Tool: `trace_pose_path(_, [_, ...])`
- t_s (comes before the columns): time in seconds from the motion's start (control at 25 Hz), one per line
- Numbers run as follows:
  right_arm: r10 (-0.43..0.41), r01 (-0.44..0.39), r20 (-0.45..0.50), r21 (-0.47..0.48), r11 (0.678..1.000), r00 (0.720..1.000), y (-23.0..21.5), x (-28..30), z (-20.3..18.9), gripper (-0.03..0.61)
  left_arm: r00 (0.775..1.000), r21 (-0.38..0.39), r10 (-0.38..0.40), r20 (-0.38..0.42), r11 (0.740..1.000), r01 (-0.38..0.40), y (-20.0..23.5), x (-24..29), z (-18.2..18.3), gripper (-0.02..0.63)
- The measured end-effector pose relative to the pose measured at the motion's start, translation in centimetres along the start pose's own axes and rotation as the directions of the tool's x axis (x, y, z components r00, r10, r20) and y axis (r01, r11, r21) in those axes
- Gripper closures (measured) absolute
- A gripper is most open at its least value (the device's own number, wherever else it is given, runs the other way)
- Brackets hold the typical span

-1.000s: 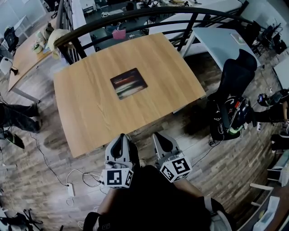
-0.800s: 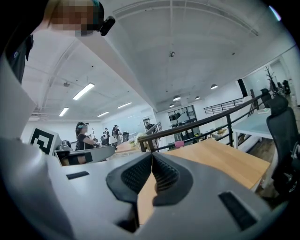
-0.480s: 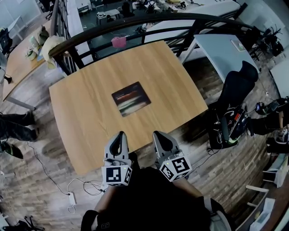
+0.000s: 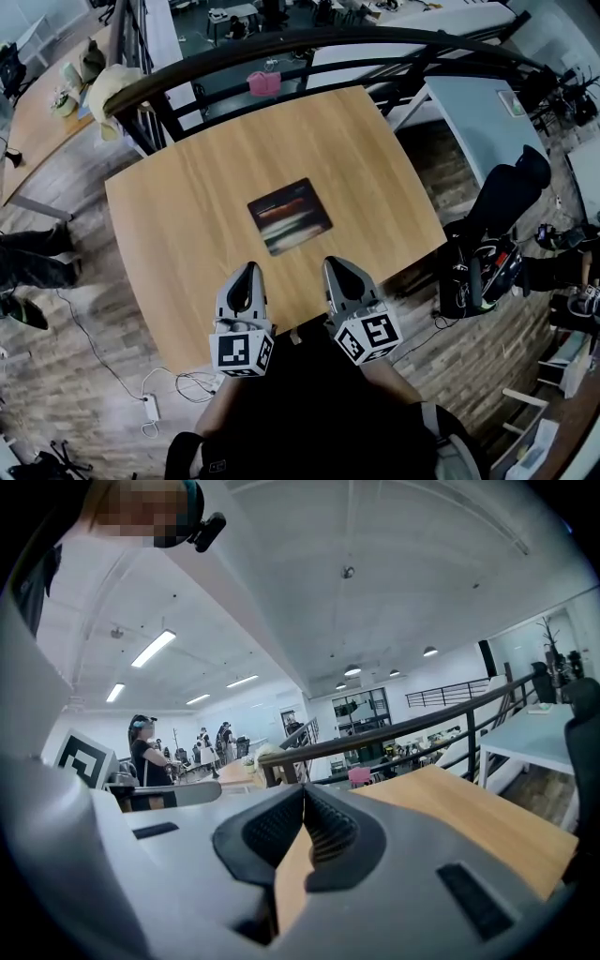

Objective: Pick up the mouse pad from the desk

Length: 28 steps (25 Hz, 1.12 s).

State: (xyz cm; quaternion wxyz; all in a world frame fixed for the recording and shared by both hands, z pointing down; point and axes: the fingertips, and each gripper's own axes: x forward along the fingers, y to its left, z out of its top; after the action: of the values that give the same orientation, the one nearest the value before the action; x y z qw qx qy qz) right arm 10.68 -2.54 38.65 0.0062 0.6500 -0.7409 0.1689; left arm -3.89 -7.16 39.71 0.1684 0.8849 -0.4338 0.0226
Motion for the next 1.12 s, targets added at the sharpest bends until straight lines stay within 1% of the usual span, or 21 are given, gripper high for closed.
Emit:
trace_pose_path(0.12, [0.005, -0.005, -0.015, -0.006, 1.000, 1.000, -0.6, 2.1, 0.2, 0.548, 0.999, -0.013, 0.029, -0.016, 0.999, -0.030, 1.6, 1.4, -0.4, 0.591])
trace_pose_path(0.28, [0.016, -0.017, -0.054, -0.007, 1.000, 0.998, -2.0, 4.9, -0.5, 0.548, 0.997, -0.021, 0.069, -0.032, 0.997, -0.069, 3.2, 3.4, -0.9, 0.591])
trace_pose_path(0.52, [0.074, -0.076, -0.139, -0.013, 0.997, 0.988, -4.5, 9.1, -2.6, 0.548, 0.985, -0.025, 0.148, -0.087, 0.988, -0.150, 5.1, 7.3, -4.0, 0.591])
trace_pose_path(0.68, [0.113, -0.118, -0.205, -0.012, 0.993, 0.972, -6.3, 12.0, -4.6, 0.548, 0.968, -0.050, 0.205, -0.142, 0.976, -0.213, 6.3, 9.9, -6.6, 0.591])
trace_pose_path(0.8, [0.132, -0.136, -0.246, 0.001, 0.991, 0.960, -7.8, 14.0, -6.2, 0.548, 0.957, -0.064, 0.233, -0.173, 0.967, -0.247, 6.8, 11.6, -8.1, 0.591])
trace_pose_path(0.92, [0.148, -0.150, -0.292, 0.017, 0.989, 0.945, -9.3, 15.7, -7.9, 0.548, 0.944, -0.072, 0.252, -0.215, 0.959, -0.273, 7.0, 13.2, -10.2, 0.591])
trace_pose_path(1.12, [0.168, -0.165, -0.358, 0.040, 0.986, 0.919, -11.5, 18.1, -11.0, 0.548, 0.913, -0.074, 0.266, -0.310, 0.950, -0.302, 7.7, 15.4, -14.4, 0.589])
